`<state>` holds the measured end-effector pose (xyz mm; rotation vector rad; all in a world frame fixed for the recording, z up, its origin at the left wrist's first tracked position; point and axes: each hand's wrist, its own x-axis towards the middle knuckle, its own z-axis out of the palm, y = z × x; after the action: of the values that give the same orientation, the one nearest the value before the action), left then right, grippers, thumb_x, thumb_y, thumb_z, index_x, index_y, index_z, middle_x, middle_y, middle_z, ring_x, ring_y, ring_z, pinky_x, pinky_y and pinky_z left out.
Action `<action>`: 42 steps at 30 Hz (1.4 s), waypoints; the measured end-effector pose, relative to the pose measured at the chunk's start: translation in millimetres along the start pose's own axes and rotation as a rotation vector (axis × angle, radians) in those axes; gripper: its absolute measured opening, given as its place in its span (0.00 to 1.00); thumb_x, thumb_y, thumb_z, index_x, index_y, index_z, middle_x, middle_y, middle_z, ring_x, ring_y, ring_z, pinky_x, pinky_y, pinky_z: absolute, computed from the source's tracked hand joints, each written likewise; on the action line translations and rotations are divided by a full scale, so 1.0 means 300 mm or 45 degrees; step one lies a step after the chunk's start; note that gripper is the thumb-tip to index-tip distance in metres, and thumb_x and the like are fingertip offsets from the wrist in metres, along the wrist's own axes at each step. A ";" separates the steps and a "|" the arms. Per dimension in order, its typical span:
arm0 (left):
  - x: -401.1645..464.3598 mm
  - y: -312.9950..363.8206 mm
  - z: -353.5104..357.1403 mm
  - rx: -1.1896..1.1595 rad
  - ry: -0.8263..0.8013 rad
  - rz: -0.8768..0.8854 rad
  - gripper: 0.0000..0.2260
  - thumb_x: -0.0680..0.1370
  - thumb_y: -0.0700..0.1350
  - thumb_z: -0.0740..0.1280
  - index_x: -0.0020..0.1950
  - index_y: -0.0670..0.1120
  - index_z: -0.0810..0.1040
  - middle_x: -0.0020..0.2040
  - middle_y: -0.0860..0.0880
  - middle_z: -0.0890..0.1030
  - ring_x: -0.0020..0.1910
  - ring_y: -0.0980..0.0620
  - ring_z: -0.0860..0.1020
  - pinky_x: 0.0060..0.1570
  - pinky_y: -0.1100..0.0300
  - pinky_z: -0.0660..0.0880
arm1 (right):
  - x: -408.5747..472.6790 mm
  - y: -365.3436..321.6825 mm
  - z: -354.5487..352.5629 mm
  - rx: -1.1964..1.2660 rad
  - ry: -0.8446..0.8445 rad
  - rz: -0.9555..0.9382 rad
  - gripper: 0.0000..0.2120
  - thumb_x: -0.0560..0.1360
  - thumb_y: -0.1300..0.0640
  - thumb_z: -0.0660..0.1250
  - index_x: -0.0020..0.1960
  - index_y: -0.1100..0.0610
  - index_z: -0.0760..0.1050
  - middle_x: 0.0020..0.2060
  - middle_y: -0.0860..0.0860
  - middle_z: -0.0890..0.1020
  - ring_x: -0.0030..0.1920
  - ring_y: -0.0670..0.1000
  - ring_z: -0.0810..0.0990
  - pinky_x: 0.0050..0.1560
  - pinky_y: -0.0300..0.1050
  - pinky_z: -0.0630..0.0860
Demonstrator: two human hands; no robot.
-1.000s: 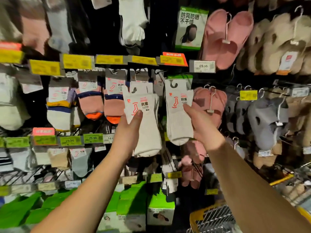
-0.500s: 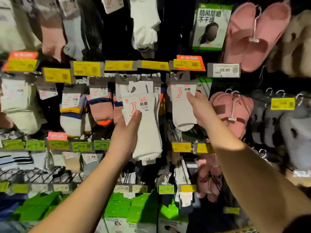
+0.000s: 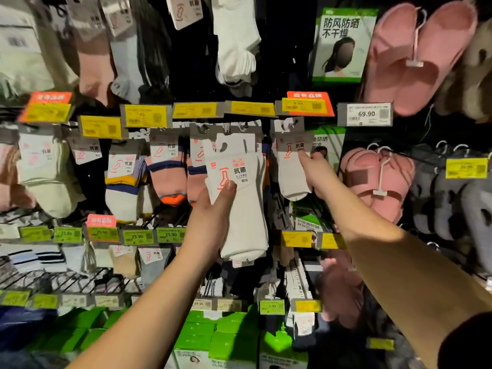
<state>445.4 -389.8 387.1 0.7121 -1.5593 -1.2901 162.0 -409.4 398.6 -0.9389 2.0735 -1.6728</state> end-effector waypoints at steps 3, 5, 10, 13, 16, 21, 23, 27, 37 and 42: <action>-0.007 -0.002 -0.004 -0.001 -0.003 -0.010 0.10 0.82 0.55 0.63 0.63 0.58 0.74 0.57 0.63 0.82 0.53 0.70 0.78 0.47 0.70 0.74 | -0.007 0.021 0.001 0.019 -0.049 0.026 0.26 0.81 0.40 0.59 0.70 0.56 0.66 0.58 0.52 0.77 0.56 0.54 0.75 0.54 0.46 0.71; -0.013 0.000 -0.006 -0.012 -0.011 -0.017 0.06 0.83 0.54 0.63 0.58 0.61 0.74 0.54 0.65 0.81 0.50 0.72 0.79 0.44 0.74 0.74 | -0.017 0.042 -0.001 0.002 -0.042 0.028 0.25 0.81 0.41 0.61 0.69 0.57 0.67 0.57 0.52 0.75 0.56 0.52 0.72 0.54 0.45 0.67; -0.022 0.001 -0.005 -0.019 -0.022 -0.036 0.03 0.82 0.54 0.63 0.54 0.63 0.74 0.55 0.64 0.81 0.51 0.70 0.78 0.45 0.71 0.74 | -0.081 0.068 -0.023 -0.033 0.063 0.042 0.23 0.80 0.44 0.65 0.68 0.57 0.70 0.59 0.53 0.77 0.55 0.52 0.73 0.52 0.43 0.66; -0.030 -0.005 -0.005 -0.056 -0.019 -0.042 0.04 0.83 0.51 0.63 0.52 0.62 0.74 0.54 0.64 0.82 0.48 0.72 0.79 0.41 0.77 0.73 | -0.185 0.055 -0.021 0.038 0.080 -0.016 0.16 0.80 0.48 0.64 0.63 0.56 0.74 0.52 0.50 0.79 0.50 0.50 0.77 0.50 0.46 0.71; -0.035 -0.020 -0.005 -0.084 -0.004 -0.071 0.04 0.83 0.52 0.64 0.55 0.61 0.76 0.54 0.64 0.82 0.48 0.72 0.80 0.40 0.77 0.73 | -0.339 0.030 0.000 0.300 -0.055 -0.102 0.07 0.82 0.51 0.62 0.53 0.52 0.77 0.45 0.50 0.80 0.44 0.46 0.77 0.47 0.43 0.74; -0.053 -0.041 0.013 -0.035 0.023 -0.066 0.11 0.82 0.54 0.64 0.64 0.55 0.76 0.54 0.63 0.82 0.49 0.74 0.78 0.43 0.78 0.73 | -0.572 0.007 0.073 0.531 -0.210 -0.194 0.08 0.83 0.54 0.59 0.50 0.52 0.76 0.41 0.47 0.78 0.40 0.45 0.75 0.44 0.40 0.72; -0.059 -0.051 0.020 -0.001 0.023 -0.060 0.13 0.81 0.54 0.65 0.64 0.52 0.78 0.55 0.59 0.84 0.53 0.67 0.80 0.52 0.69 0.76 | -0.618 0.017 0.098 0.516 -0.246 -0.257 0.05 0.82 0.57 0.62 0.50 0.51 0.76 0.38 0.43 0.80 0.39 0.40 0.77 0.44 0.36 0.73; -0.075 -0.065 0.032 0.101 0.019 -0.049 0.11 0.82 0.54 0.62 0.62 0.53 0.75 0.51 0.62 0.81 0.47 0.74 0.78 0.46 0.75 0.72 | -0.648 0.019 0.132 0.564 -0.322 -0.249 0.07 0.78 0.62 0.68 0.53 0.53 0.74 0.42 0.45 0.82 0.43 0.41 0.81 0.46 0.33 0.75; -0.064 -0.078 0.025 0.071 -0.048 -0.114 0.09 0.85 0.49 0.58 0.63 0.50 0.74 0.51 0.58 0.81 0.45 0.74 0.78 0.43 0.77 0.71 | -0.649 0.035 0.125 0.700 -0.449 -0.061 0.11 0.82 0.61 0.63 0.62 0.55 0.77 0.56 0.50 0.86 0.58 0.50 0.84 0.55 0.43 0.80; -0.053 -0.092 0.024 0.022 0.008 -0.141 0.10 0.82 0.50 0.65 0.63 0.53 0.74 0.56 0.57 0.84 0.55 0.59 0.82 0.53 0.60 0.78 | -0.639 0.037 0.108 0.728 -0.428 -0.010 0.11 0.83 0.59 0.61 0.62 0.54 0.78 0.55 0.49 0.86 0.56 0.50 0.84 0.53 0.43 0.81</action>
<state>441.2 -380.5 356.1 0.8227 -1.5457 -1.3553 319.4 -305.9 349.5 -0.9420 1.2745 -1.8129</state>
